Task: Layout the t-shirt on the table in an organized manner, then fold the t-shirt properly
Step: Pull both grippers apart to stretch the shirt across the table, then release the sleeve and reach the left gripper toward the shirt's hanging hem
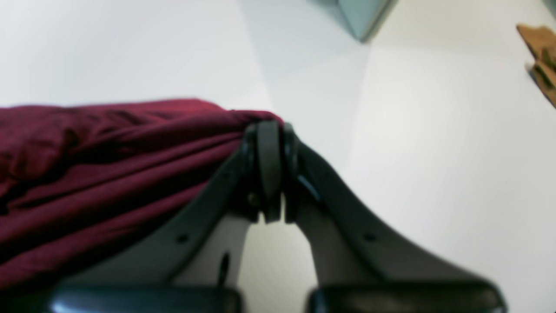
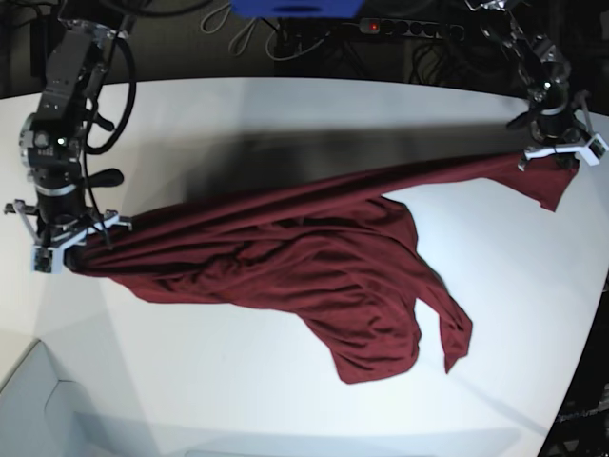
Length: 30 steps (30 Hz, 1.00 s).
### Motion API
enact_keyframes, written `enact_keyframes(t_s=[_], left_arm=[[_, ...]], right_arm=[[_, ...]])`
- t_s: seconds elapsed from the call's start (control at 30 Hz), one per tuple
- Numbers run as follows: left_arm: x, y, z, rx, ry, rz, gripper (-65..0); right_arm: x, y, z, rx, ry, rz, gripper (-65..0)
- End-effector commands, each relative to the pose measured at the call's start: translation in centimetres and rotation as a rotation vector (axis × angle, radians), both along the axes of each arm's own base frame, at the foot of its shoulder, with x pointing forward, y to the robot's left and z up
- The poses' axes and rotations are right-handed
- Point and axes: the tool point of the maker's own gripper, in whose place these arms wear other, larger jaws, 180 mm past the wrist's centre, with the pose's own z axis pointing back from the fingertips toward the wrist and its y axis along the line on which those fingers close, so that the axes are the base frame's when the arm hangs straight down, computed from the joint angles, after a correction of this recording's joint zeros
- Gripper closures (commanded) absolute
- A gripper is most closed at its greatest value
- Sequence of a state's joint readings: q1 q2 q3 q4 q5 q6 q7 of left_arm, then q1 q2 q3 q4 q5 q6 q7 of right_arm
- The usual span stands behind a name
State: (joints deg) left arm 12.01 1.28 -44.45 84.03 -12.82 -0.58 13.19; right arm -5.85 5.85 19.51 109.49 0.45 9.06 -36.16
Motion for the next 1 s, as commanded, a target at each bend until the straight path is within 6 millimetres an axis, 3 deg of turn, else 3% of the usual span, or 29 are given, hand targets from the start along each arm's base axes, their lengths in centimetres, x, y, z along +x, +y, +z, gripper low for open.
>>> enact_keyframes(t_s=[0.0, 0.3, 0.63, 0.73, 0.87, 0.97], left_arm=[[0.8, 0.6, 1.7, 0.046, -0.042, -0.003, -0.4], [1.5, -0.9, 1.2, 0.038, -0.031, -0.046, -0.9], [0.6, -1.7, 0.2, 0.03, 0.008, -0.081, -2.1], [0.5, -1.8, 0.1, 0.025, 0.007, -0.077, -12.0], [0.7, -1.6, 1.2, 0.043, -0.015, -0.074, -29.9], [1.1, -1.6, 2.6, 0.066, -0.045, -0.079, -35.8]], right_arm=[[0.0, -0.6, 1.4, -0.03, -0.047, -0.005, 0.0], [-3.7, -0.7, -2.7, -0.036, 0.09, -0.002, -0.4], [-5.9, -1.0, -4.4, -0.036, 0.155, -0.011, -16.9], [-6.4, -1.7, -4.4, -0.042, 0.16, -0.03, -20.6], [-6.8, -2.3, -4.4, -0.045, 0.163, -0.048, -22.5], [-6.8, -2.3, -4.4, -0.044, 0.164, -0.048, -22.4]])
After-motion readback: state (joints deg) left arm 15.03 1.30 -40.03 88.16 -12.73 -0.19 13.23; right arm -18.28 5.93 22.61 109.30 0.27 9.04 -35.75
